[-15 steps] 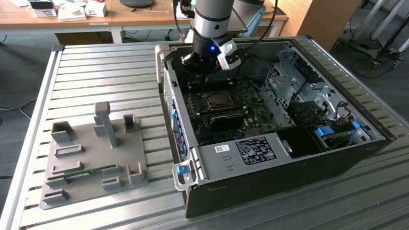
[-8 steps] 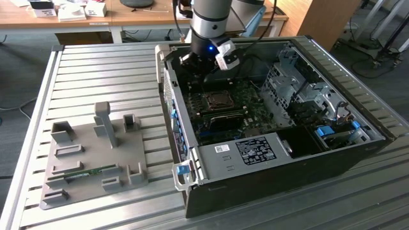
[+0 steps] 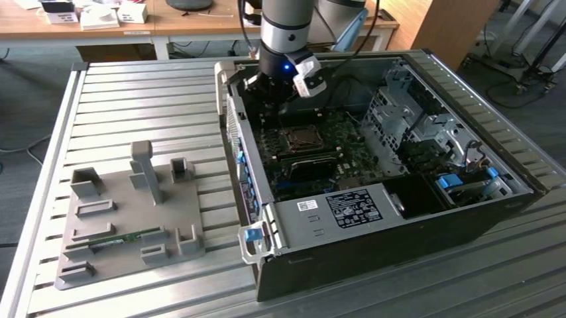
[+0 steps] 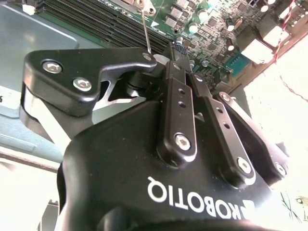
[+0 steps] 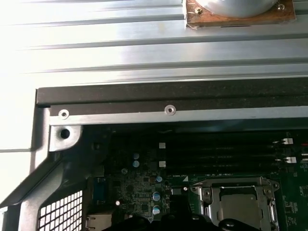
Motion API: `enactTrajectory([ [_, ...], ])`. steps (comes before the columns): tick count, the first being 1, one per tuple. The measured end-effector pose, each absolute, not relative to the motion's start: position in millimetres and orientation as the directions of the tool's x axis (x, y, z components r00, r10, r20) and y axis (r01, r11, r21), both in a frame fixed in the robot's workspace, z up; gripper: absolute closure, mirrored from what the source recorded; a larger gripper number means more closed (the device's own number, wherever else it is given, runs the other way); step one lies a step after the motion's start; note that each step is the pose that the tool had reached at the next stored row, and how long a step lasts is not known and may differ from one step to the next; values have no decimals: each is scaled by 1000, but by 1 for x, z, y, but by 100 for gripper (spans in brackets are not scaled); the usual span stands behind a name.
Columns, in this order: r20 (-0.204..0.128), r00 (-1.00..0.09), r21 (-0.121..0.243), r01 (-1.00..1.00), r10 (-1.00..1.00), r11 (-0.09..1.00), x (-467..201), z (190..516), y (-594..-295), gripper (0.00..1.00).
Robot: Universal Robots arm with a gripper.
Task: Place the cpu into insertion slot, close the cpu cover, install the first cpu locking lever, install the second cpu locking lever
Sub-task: 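Install the first cpu locking lever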
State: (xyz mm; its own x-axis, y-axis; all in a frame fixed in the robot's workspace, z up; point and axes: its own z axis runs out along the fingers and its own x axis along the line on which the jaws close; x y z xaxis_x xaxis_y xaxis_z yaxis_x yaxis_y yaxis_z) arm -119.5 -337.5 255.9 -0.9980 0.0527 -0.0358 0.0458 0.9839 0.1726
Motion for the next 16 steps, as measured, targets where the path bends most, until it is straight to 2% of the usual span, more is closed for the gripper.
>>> enactTrajectory([
  [7,-36,-998,174,46,53,984,-125,256,-337,89],
  [16,-34,-998,201,46,54,979,-126,254,-337,89],
])
